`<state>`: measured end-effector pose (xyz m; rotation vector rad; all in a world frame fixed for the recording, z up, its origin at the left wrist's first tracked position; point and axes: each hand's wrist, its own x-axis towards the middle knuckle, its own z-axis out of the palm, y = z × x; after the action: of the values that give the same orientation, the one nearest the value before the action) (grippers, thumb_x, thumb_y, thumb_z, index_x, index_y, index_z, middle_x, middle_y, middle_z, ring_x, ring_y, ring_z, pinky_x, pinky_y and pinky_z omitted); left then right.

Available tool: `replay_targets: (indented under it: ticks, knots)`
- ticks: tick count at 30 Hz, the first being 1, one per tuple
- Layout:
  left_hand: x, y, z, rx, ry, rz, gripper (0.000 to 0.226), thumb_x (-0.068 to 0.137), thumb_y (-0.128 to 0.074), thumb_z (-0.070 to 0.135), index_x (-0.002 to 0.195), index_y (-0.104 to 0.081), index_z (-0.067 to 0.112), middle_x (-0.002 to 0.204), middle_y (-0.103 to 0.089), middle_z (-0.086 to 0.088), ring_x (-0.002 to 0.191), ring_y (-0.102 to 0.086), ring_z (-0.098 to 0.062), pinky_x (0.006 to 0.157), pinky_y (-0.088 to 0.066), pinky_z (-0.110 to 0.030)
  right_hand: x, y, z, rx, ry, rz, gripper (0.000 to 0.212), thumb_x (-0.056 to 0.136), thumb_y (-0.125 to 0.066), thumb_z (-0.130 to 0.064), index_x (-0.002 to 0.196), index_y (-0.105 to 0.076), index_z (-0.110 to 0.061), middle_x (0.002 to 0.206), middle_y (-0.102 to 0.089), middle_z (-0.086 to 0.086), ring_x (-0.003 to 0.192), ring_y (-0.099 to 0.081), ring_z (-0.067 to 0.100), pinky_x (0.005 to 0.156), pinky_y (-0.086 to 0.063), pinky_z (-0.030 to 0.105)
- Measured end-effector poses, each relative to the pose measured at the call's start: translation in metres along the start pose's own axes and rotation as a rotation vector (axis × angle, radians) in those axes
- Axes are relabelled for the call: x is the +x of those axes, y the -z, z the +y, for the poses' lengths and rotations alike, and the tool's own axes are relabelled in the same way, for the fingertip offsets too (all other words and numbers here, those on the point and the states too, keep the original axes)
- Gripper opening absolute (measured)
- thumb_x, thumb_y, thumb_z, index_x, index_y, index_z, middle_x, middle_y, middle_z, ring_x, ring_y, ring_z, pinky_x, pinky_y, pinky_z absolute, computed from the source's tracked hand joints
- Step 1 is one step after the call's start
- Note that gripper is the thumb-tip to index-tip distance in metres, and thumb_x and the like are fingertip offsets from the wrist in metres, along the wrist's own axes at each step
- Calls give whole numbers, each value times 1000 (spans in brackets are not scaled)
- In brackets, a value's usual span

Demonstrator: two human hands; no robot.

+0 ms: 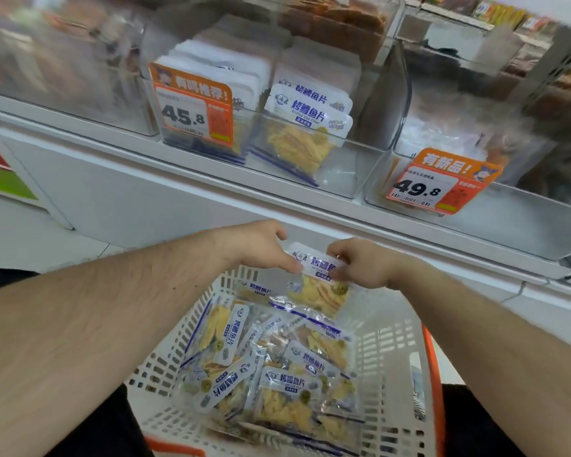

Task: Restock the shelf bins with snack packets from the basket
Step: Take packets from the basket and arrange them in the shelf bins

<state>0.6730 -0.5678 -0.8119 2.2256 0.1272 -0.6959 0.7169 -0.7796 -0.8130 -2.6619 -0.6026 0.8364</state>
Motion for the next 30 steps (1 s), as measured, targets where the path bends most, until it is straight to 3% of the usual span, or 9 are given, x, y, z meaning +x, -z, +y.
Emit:
replay_targets:
  ticks: [2,4,7,15,19,21,25,30]
  knots:
    - [-4,1,1,-125,-35,-16,55,76,-84,32,124,-59,20,115,-68,-1,103,-66,-21,86,-52,-30,-7,10,-10,75,26,42,17,89,-66,-12,78,-58,-21,74,-60,-8,67,-56,7,60,-41,26]
    - [-10,2,4,-224,-97,-27,32,81,-79,20,111,-66,20,105,-74,-3,87,-68,-16,66,-45,-22,-13,18,-18,105,47,91,12,89,-66,-12,82,-60,-19,76,-61,-6,69,-57,9,63,-43,27]
    - [-17,8,10,-327,-177,15,22,83,-75,6,100,-69,18,90,-74,2,71,-65,-5,55,-45,-14,-22,32,-28,165,58,171,10,91,-66,-15,83,-61,-19,82,-64,0,77,-58,17,74,-47,35]
    - [-29,42,28,-531,-328,245,27,81,-75,-1,102,-67,14,97,-72,-7,78,-67,-13,70,-55,-24,-37,74,-56,367,103,374,7,87,-73,-17,92,-69,-16,89,-74,7,82,-69,24,79,-55,43]
    - [-33,55,34,-596,-399,356,35,79,-78,2,109,-65,14,98,-74,-5,88,-71,-19,86,-57,-39,-41,86,-74,381,145,454,11,86,-75,-11,86,-67,-19,76,-71,-8,65,-65,3,62,-51,25]
    - [-36,61,36,-647,-431,391,41,76,-81,10,112,-64,21,101,-74,-4,91,-72,-17,85,-57,-37,-43,96,-83,305,147,552,14,86,-75,-12,80,-65,-21,69,-66,-12,59,-58,-3,55,-43,17]
    - [-40,72,34,-781,-436,447,43,83,-76,11,121,-57,19,101,-73,-3,74,-68,-4,60,-46,-13,-51,130,-103,174,175,873,6,85,-73,-19,86,-67,-20,80,-67,-8,74,-61,14,65,-48,28]
    - [-43,77,31,-809,-370,465,43,86,-73,16,122,-52,21,100,-71,2,75,-66,-9,66,-46,-24,-49,163,-123,122,230,1080,9,87,-70,-19,95,-67,-22,82,-65,-7,73,-59,11,63,-42,22]
